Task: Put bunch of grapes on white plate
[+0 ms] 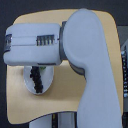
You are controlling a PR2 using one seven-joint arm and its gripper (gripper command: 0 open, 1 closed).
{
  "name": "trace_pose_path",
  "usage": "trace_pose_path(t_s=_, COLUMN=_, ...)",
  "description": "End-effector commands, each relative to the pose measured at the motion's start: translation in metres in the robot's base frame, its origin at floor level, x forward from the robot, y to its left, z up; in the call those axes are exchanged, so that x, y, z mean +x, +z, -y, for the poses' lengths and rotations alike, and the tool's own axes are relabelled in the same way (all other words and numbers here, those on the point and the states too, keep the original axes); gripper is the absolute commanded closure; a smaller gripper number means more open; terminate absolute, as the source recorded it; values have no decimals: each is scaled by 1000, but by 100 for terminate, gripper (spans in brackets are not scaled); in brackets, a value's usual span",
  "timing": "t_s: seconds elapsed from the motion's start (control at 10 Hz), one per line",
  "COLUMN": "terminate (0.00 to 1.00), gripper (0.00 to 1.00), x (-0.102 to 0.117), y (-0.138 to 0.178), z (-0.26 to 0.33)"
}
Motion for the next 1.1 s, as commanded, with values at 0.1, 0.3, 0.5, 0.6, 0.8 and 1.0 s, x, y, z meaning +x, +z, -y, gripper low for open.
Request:
trace_pose_path(t_s=0.1, terminate=0, gripper=0, x=24, y=73, z=-19)
trace_pose_path(t_s=0.3, terminate=0, gripper=0, x=38, y=103, z=11)
trace_pose_path(t_s=0.5, terminate=0, gripper=0, x=45, y=122, z=53)
trace_pose_path(t_s=0.6, terminate=0, gripper=0, x=45, y=127, z=79)
trace_pose_path(t_s=0.8, terminate=0, gripper=0, x=47, y=133, z=131)
trace_pose_path(t_s=1.0, terminate=0, gripper=0, x=50, y=137, z=185)
